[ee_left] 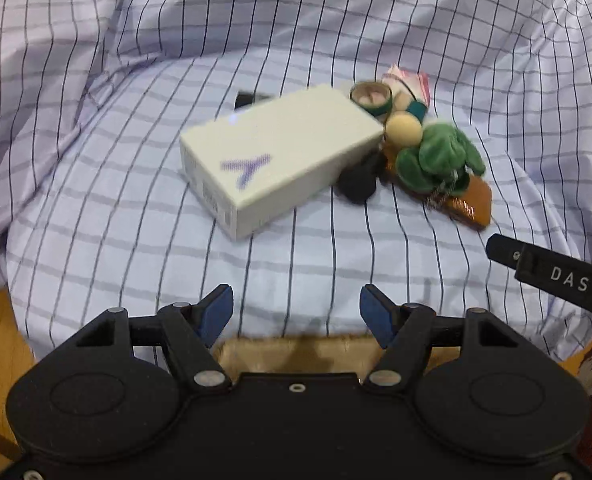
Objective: Organize soft objects
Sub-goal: 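Move the left tool toward the dark bottle while the right tool approaches the towel roll, then grasp the dark YESHOTEL bottle with the left tool while the right tool grasps the towel roll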
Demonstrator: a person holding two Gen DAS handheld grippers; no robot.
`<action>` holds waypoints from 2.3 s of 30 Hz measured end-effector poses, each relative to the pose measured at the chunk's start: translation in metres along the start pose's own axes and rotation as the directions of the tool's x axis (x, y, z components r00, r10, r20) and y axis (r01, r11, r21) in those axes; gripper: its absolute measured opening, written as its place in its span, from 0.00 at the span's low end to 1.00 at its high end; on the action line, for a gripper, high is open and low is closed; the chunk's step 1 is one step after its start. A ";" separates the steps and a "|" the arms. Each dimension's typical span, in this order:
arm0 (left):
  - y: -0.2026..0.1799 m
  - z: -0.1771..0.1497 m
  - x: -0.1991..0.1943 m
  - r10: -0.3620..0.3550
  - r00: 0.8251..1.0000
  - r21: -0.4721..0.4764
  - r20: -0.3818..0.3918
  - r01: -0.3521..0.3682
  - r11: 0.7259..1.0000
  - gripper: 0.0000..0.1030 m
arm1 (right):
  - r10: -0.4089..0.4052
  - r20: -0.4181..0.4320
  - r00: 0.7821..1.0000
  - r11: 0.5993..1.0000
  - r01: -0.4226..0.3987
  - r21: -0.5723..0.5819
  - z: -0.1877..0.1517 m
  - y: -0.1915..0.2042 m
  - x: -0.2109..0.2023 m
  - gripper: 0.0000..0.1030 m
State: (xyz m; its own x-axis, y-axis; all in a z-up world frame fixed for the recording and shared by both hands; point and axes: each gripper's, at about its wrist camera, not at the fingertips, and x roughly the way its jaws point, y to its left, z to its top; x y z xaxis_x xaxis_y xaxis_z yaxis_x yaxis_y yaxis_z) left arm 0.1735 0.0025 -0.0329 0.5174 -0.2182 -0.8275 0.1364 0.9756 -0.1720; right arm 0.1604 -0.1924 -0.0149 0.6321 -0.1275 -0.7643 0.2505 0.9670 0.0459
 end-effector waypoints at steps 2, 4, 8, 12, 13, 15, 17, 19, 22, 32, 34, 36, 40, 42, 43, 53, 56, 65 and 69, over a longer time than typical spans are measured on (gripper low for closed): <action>0.000 0.013 0.002 0.007 1.000 0.010 0.017 -0.007 1.000 0.64 | -0.001 0.020 1.000 1.000 0.001 -0.012 0.013 0.003 0.004 0.74; 0.002 0.026 0.005 0.006 1.000 0.011 0.028 -0.006 1.000 0.64 | 0.003 0.028 1.000 1.000 -0.003 -0.017 0.023 0.004 0.009 0.74; 0.009 0.058 0.015 0.013 0.999 0.002 0.048 -0.013 1.000 0.72 | 0.001 0.035 0.999 1.000 0.000 -0.022 0.043 0.006 0.021 0.74; 0.015 0.095 0.031 0.045 0.997 0.003 0.060 -0.045 0.999 0.72 | -0.009 0.044 0.999 0.999 0.011 -0.031 0.063 0.006 0.030 0.74; 0.017 0.103 0.035 0.047 0.997 -0.002 0.056 -0.047 0.999 0.72 | -0.013 0.049 0.999 0.999 0.015 -0.035 0.066 0.006 0.032 0.74; 0.023 0.123 0.049 0.044 0.998 -0.013 0.036 -0.044 0.999 0.72 | -0.022 0.058 0.998 0.999 0.025 -0.042 0.075 0.006 0.036 0.75; 0.027 0.138 0.064 0.044 0.999 -0.034 0.010 -0.044 0.998 0.72 | -0.026 0.055 0.998 0.999 0.028 -0.040 0.085 0.005 0.044 0.75; 0.029 0.150 0.080 0.043 0.999 -0.047 -0.018 -0.044 0.998 0.72 | -0.029 0.047 0.998 0.999 0.031 -0.035 0.094 0.005 0.052 0.75; 0.030 0.168 0.107 0.049 0.996 -0.050 -0.072 -0.053 0.997 0.72 | -0.035 0.048 0.998 0.998 0.037 -0.041 0.104 0.006 0.061 0.75; 0.033 0.197 0.171 0.033 0.980 -0.019 -0.198 -0.037 0.999 0.72 | -0.043 0.040 0.998 0.997 0.045 -0.063 0.118 0.010 0.085 0.76; 0.032 0.201 0.179 0.021 0.975 -0.015 -0.220 -0.025 1.000 0.72 | -0.045 0.036 0.998 0.997 0.047 -0.062 0.117 0.010 0.089 0.76; 0.031 0.203 0.185 0.007 0.972 -0.017 -0.236 -0.011 1.000 0.72 | -0.048 0.033 0.998 0.997 0.050 -0.061 0.117 0.009 0.093 0.76; 0.024 0.203 0.192 0.024 0.968 0.019 -0.250 -0.020 1.000 0.72 | -0.053 0.026 0.998 0.997 0.055 -0.060 0.117 0.009 0.099 0.76; 0.022 0.202 0.194 0.048 0.966 0.042 -0.253 -0.039 0.998 0.72 | -0.056 0.028 0.998 0.996 0.057 -0.061 0.116 0.009 0.100 0.76; 0.023 0.202 0.195 0.044 0.966 0.038 -0.256 -0.035 0.999 0.72 | -0.056 0.029 0.998 0.996 0.058 -0.061 0.117 0.009 0.100 0.76; 0.038 0.202 0.195 0.041 0.971 0.006 -0.237 -0.041 0.999 0.65 | -0.078 0.033 0.996 0.994 0.080 -0.070 0.130 0.007 0.113 0.76; 0.044 0.204 0.195 0.043 0.973 -0.004 -0.226 -0.045 0.999 0.65 | -0.084 0.026 0.996 0.994 0.086 -0.066 0.141 0.003 0.124 0.76; 0.059 0.204 0.192 0.053 0.978 -0.008 -0.202 -0.056 0.998 0.65 | 0.037 -0.083 0.996 0.998 -0.041 -0.045 0.175 0.012 0.175 0.92; 0.056 0.203 0.193 0.054 0.978 -0.003 -0.203 -0.056 0.998 0.65 | 0.086 -0.167 0.982 0.996 -0.086 0.010 0.184 0.017 0.203 0.94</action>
State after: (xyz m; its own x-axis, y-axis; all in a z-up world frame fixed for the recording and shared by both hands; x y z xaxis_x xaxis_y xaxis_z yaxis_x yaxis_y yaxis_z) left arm 0.4528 0.0099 -0.0934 0.3419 -0.1556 -0.9268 0.1043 0.9864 -0.1271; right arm 0.4277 -0.2423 -0.0506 0.5198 -0.0048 -0.8543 0.2029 0.9721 0.1180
